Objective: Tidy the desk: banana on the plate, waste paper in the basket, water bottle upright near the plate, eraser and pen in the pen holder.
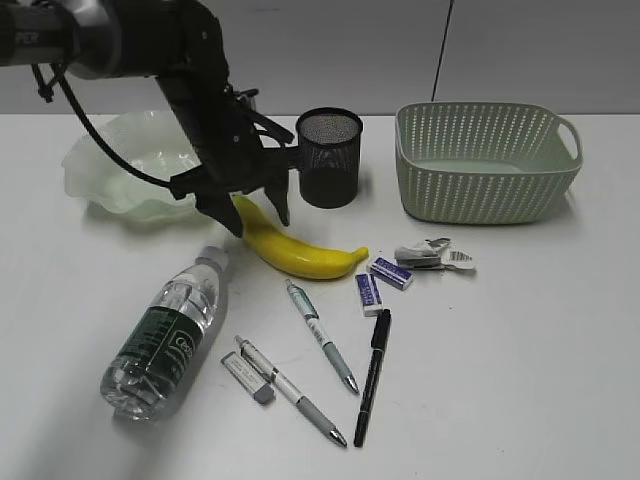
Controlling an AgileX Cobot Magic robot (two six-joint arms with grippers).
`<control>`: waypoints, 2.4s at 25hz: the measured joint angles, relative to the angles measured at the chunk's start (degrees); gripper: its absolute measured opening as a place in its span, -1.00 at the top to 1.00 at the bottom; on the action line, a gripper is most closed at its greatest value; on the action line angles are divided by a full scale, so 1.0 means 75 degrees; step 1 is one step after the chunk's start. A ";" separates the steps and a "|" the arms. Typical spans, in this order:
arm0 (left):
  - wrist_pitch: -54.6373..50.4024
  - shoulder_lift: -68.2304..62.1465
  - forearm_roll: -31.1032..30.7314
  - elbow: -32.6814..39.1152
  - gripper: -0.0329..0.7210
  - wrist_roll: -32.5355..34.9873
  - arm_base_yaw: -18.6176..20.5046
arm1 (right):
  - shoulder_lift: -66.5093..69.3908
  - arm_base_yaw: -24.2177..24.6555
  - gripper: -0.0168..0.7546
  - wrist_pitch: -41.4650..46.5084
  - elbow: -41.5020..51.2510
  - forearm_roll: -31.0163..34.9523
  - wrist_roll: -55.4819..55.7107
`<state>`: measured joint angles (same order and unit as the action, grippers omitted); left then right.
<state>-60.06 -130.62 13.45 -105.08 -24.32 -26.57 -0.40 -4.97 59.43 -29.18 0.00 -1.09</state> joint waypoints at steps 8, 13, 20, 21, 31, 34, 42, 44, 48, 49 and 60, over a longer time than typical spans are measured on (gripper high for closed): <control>-0.0123 -0.0678 -0.0041 -0.0532 -0.37 -0.0047 0.0000 | 0.0000 0.0000 0.00 0.0000 0.0000 0.0000 0.0000; -0.0259 -0.0878 0.0006 -0.0714 -0.04 -0.0078 0.0000 | 0.0000 0.0000 0.00 0.0000 0.0000 0.0000 0.0000; -0.0362 -0.0878 0.0039 -0.0933 0.04 -0.0078 0.0000 | 0.0000 0.0000 0.00 0.0000 0.0000 0.0000 0.0000; -0.0442 -0.0878 0.0059 -0.1055 0.04 -0.0078 0.0000 | 0.0000 0.0000 0.00 0.0000 0.0000 0.0000 0.0000; -0.1253 -0.0514 0.0075 -0.2668 0.04 -0.0082 0.0000 | 0.0000 0.0000 0.00 0.0000 0.0000 0.0000 0.0000; -0.1269 -0.0003 0.0033 -0.2800 0.04 0.0002 0.0027 | 0.0000 0.0000 0.00 0.0000 0.0000 0.0000 0.0000; -0.1275 0.1162 -0.1864 -0.2854 0.04 0.0422 0.0547 | 0.0000 0.0000 0.00 0.0000 0.0000 0.0000 0.0000; -0.1275 0.1150 -0.2338 -0.2856 0.04 0.0438 0.0796 | 0.0000 0.0000 0.00 0.0000 0.0000 0.0000 0.0000; -0.1283 0.0870 -0.2623 -0.2856 0.04 0.0438 0.1389 | 0.0000 0.0000 0.00 0.0000 0.0000 0.0000 0.0000; -0.1283 0.0737 -0.2637 -0.2856 0.04 0.0438 0.1522 | 0.0000 0.0000 0.00 0.0000 0.0000 0.0000 0.0000; -0.0934 -0.0409 -0.1090 -0.2840 -0.50 0.0448 0.2497 | 0.0000 0.0000 0.00 0.0000 0.0000 0.0000 0.0000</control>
<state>-67.07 -133.69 5.27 -126.38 -20.96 -7.84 -0.40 -4.97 59.43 -29.18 0.00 -1.09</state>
